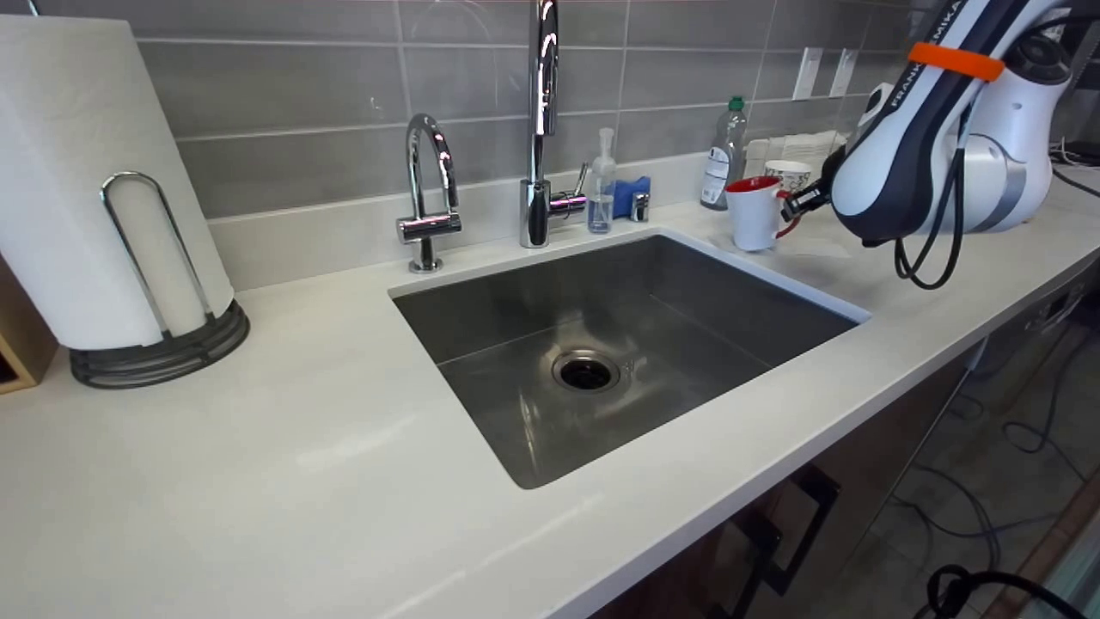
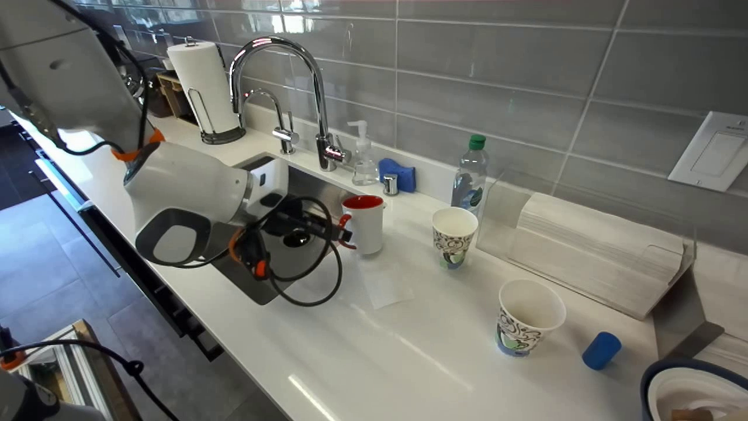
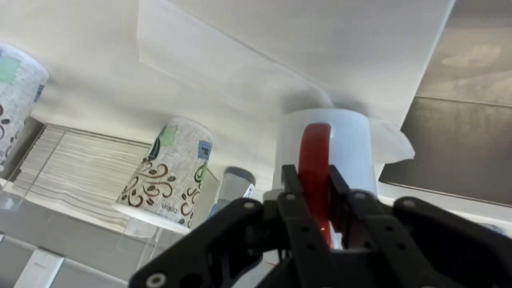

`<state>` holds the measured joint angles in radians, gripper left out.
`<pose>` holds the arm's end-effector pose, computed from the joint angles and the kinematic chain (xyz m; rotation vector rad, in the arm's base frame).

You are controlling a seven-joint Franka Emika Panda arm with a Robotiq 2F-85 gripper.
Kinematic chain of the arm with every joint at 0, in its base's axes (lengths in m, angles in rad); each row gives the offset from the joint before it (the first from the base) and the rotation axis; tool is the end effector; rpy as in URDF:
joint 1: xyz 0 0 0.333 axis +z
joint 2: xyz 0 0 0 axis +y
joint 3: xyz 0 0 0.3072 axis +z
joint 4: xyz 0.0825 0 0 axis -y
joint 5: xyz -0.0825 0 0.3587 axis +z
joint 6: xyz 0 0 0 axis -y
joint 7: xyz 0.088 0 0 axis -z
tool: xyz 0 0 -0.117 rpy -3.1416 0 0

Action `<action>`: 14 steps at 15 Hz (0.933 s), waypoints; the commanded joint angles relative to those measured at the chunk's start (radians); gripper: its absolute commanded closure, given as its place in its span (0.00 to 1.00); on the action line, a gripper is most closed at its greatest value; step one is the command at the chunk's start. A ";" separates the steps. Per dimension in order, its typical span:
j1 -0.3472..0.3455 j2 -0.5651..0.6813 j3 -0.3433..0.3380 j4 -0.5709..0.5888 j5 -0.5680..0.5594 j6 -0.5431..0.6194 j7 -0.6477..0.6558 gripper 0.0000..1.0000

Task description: Pour the water out of the cup and take it out of the sink

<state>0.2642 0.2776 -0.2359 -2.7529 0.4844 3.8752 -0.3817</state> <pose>0.4178 -0.0568 0.2523 2.5774 -0.0789 1.0941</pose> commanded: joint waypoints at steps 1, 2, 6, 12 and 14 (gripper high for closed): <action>-0.057 0.060 0.052 -0.006 -0.004 0.011 0.057 0.95; -0.068 0.066 0.055 -0.008 -0.007 0.013 0.067 0.95; -0.094 0.076 0.065 -0.001 -0.015 0.022 0.103 0.95; -0.119 0.071 0.077 -0.004 -0.035 0.010 0.150 0.55; -0.124 0.075 0.078 -0.004 -0.034 0.004 0.155 0.42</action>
<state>0.1662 0.3297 -0.1738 -2.7571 0.4750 3.8819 -0.2625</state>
